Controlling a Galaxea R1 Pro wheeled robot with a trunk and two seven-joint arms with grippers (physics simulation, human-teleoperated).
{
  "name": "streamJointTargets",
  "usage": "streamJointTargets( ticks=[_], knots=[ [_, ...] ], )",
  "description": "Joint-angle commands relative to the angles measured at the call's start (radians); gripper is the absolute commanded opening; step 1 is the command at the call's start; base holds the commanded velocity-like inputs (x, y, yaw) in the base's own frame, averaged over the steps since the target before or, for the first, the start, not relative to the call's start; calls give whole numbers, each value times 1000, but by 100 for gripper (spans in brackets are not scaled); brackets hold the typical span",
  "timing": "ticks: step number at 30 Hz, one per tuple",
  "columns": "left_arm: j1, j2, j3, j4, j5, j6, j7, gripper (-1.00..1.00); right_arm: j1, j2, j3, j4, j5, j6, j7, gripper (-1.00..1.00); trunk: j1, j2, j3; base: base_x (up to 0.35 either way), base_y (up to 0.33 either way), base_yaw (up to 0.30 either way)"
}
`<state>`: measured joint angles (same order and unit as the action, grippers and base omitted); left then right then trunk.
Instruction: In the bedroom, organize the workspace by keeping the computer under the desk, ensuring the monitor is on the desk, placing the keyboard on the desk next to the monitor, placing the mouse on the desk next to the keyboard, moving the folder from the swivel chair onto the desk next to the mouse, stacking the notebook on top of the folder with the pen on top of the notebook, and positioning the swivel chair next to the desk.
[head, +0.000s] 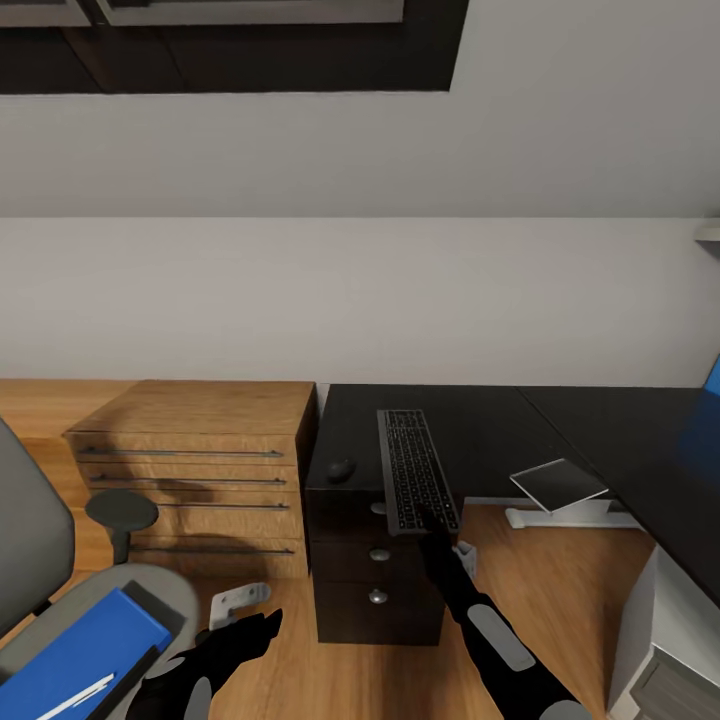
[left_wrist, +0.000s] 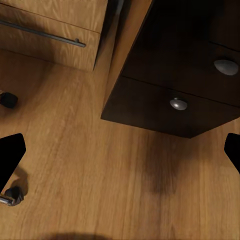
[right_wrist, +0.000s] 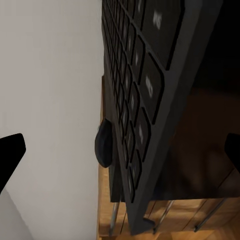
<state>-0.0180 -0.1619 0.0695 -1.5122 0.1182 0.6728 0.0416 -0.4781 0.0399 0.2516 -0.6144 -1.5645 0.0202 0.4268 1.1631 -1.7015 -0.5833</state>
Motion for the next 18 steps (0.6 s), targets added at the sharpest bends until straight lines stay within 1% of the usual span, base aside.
streamJointTargets(
  ticks=[1, 10, 18],
  knots=[
    [-1, -1, 1, -1, 10, 5, 4, 100, -1, -1, 2, 1, -11, 2, 4, 100, 0, -1, -1, 5, 0, 0],
    [-1, -2, 1, -3, 11, 4, 5, 100, -1, -3, 1, 1, -11, 2, 3, 100, 0, -1, -1, 1, 0, 0],
    [0, -2, 0, -6, 12, 4, 6, 100, -1, -4, 0, 1, -11, 2, 3, 100, 31, -57, -26, 0, 0, 0]
  ],
)
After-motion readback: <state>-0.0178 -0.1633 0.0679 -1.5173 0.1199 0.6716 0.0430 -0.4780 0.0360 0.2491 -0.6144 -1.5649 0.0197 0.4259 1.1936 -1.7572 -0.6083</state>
